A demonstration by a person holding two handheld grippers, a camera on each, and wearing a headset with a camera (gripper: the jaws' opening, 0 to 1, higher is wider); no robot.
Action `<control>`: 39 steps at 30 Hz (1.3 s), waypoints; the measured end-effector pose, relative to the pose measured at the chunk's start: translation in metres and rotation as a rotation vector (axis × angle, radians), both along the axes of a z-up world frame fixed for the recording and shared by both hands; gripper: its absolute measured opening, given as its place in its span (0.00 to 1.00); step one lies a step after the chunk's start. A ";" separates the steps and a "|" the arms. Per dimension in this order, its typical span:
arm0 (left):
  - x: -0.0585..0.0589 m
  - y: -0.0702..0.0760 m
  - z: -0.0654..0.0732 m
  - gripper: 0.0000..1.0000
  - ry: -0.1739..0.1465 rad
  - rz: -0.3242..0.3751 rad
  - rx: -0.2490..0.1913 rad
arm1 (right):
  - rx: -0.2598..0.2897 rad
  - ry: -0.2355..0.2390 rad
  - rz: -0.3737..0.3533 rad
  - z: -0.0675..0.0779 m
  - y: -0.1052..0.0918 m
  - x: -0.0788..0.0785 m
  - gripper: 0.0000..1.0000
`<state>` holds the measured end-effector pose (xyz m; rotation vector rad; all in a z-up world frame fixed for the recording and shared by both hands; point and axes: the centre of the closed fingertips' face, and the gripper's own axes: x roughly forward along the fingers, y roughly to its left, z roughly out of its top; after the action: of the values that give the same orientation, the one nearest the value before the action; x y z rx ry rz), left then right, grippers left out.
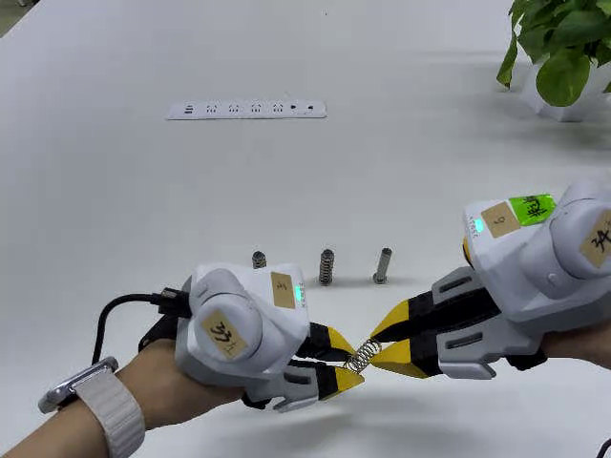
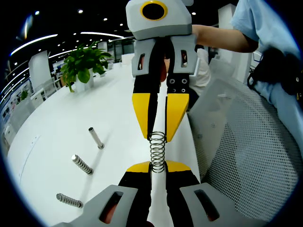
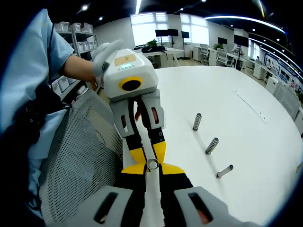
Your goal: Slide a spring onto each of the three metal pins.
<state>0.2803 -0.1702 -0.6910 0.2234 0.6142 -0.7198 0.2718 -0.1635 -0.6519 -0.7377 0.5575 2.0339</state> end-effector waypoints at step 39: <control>0.004 -0.008 -0.001 0.10 -0.005 -0.006 -0.017 | -0.145 -0.101 0.141 -0.027 -0.001 -0.003 0.14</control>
<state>0.2841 -0.1777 -0.6925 0.2117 0.6024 -0.7292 0.2685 -0.1645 -0.6788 -0.9856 0.6141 2.0869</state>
